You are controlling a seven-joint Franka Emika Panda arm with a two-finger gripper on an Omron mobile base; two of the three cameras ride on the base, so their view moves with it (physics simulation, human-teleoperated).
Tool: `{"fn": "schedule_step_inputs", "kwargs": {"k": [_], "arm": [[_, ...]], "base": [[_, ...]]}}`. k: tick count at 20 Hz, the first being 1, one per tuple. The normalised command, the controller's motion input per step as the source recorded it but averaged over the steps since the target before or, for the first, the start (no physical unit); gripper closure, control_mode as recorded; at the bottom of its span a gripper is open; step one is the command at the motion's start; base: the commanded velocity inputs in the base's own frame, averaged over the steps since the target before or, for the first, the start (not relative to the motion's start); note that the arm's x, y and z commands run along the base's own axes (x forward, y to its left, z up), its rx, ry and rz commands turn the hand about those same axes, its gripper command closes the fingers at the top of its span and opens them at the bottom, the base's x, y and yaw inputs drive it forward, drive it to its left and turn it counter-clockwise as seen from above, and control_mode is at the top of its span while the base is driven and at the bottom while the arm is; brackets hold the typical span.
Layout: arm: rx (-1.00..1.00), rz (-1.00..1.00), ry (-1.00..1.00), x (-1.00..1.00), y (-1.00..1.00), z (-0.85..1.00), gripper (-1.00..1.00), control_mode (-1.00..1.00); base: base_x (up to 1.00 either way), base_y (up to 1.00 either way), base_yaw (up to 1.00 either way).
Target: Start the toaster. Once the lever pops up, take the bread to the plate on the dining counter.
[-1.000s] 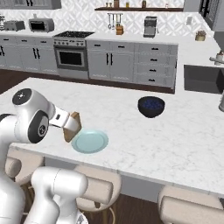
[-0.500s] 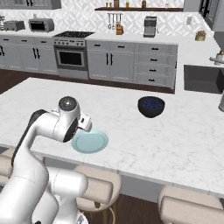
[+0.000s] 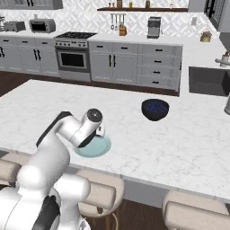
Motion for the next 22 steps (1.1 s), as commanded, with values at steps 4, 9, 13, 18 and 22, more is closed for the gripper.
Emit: {"fn": "schedule_step_inputs", "kwargs": {"k": [4, 9, 13, 18, 22], "arm": [[0.00, 0.16, 0.01, 0.16, 0.00, -0.18, 1.00, -1.00], [0.00, 0.08, 0.00, 0.15, -0.02, -0.16, 1.00, -1.00], [0.00, 0.04, 0.00, 0.07, -0.23, -0.32, 1.00, -1.00], [0.00, 0.02, 0.00, 0.00, -0.15, -0.28, 1.00, -1.00], [0.00, 0.00, 0.00, 0.00, -0.01, 0.00, 1.00, -1.00]], "base": [[0.00, 0.00, 0.00], [0.00, 0.00, 0.00], [0.00, 0.00, 0.00], [0.00, 0.00, 0.00], [0.00, 0.00, 0.00]]}}
